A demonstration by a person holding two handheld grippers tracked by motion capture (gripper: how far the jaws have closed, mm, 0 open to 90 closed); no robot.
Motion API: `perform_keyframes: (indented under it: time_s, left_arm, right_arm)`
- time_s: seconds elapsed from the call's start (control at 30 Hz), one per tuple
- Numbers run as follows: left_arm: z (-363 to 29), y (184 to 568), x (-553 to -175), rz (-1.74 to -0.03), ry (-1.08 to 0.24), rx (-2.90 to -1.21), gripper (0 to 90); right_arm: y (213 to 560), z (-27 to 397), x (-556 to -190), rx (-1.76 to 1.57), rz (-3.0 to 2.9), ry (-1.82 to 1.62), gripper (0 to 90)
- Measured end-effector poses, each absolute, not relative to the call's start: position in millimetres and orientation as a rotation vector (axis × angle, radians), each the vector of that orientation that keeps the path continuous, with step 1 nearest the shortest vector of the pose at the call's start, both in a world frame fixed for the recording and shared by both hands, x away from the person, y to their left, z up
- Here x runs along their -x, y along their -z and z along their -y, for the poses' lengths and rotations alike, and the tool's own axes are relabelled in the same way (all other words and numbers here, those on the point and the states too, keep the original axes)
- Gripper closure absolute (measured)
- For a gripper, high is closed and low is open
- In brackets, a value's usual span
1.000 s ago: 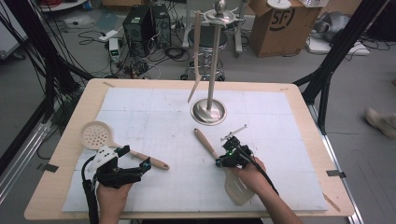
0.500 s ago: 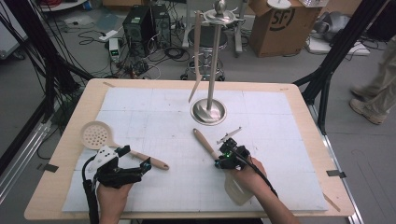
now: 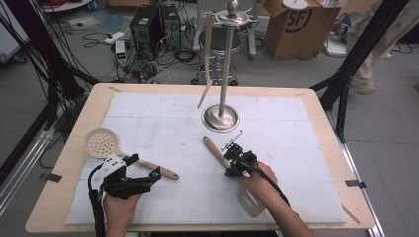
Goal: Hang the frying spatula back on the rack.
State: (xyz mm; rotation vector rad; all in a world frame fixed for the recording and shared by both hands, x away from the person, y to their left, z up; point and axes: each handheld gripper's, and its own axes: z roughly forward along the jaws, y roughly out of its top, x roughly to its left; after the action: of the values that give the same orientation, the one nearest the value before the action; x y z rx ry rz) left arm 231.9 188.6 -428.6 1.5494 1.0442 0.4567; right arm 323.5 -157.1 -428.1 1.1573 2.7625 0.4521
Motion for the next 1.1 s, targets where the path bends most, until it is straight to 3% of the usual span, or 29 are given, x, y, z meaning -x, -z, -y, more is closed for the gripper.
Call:
perform_keyframes:
  time_s: [0.23,1.1]
  left_arm:
    - [-191.1,428.7,-231.1,-1.049,-0.456,-1.543,3.0]
    - [-194.0,428.6,-229.4,-1.059,-0.463,-1.532,3.0]
  right_arm:
    - [429.1,163.4,-320.5,-1.116,-2.759,-0.531,78.5]
    - [414.0,213.8,-314.1,-1.106,-2.481,-1.292,78.6]
